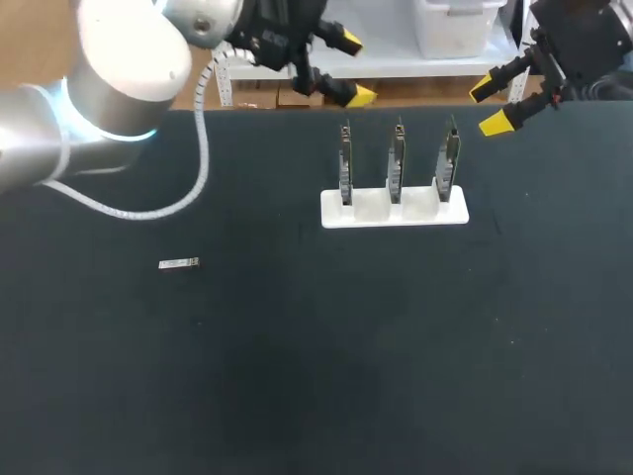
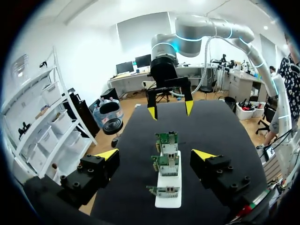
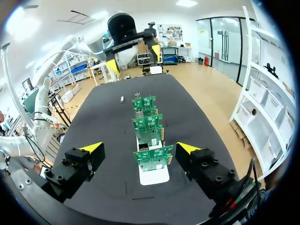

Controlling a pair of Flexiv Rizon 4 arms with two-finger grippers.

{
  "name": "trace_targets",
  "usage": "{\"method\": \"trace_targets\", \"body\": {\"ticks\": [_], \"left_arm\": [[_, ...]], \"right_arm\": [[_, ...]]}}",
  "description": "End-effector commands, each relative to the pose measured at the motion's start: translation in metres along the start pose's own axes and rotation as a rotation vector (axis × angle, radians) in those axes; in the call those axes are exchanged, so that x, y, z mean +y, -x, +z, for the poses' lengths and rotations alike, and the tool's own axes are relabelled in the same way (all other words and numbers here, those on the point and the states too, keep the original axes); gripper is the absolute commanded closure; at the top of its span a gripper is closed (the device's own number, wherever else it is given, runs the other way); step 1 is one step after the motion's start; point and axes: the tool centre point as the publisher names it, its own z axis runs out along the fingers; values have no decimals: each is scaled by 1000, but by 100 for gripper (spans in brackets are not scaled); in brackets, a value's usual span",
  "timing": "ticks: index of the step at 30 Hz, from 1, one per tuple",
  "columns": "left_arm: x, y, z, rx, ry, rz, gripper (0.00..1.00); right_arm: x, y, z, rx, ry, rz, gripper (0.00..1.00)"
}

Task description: Pick up the optical module with the left hand, and insert it into the network port with the right hand.

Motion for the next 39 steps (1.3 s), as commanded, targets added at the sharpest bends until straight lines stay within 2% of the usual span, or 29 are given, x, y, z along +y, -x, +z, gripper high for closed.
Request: {"method": "trace_targets", "body": {"ticks": [1, 3, 6, 12, 16, 21, 25, 31, 36, 38, 39], "left_arm": [[-17, -12, -37, 68, 87, 5, 0], [-17, -26, -46, 170, 136, 8, 0], [-13, -55, -60, 319, 212, -44, 0], [-7, -99, -98, 470, 300, -105, 0], [-8, -121, -117, 545, 298, -84, 0], [-14, -151, -127, 707, 239, -14, 0], [-20, -174, -128, 801, 126, 48, 0], [-24, -209, -127, 921, 14, 33, 0], [-28, -228, -124, 954, -24, 1, 0], [-27, -224, -118, 901, -22, -13, 0], [-27, -224, -118, 901, -22, -13, 0]], "right_arm": [[1, 0, 0, -1, -4, -1, 0], [1, 0, 0, -1, -4, -1, 0], [1, 0, 0, -1, -4, -1, 0], [1, 0, 0, -1, -4, -1, 0], [1, 0, 0, -1, -4, -1, 0], [1, 0, 0, -1, -4, -1, 0], [1, 0, 0, -1, -4, -1, 0], [1, 0, 0, -1, -4, -1, 0], [1, 0, 0, -1, -4, -1, 0], [1, 0, 0, -1, -4, -1, 0], [1, 0, 0, -1, -4, -1, 0]]}}
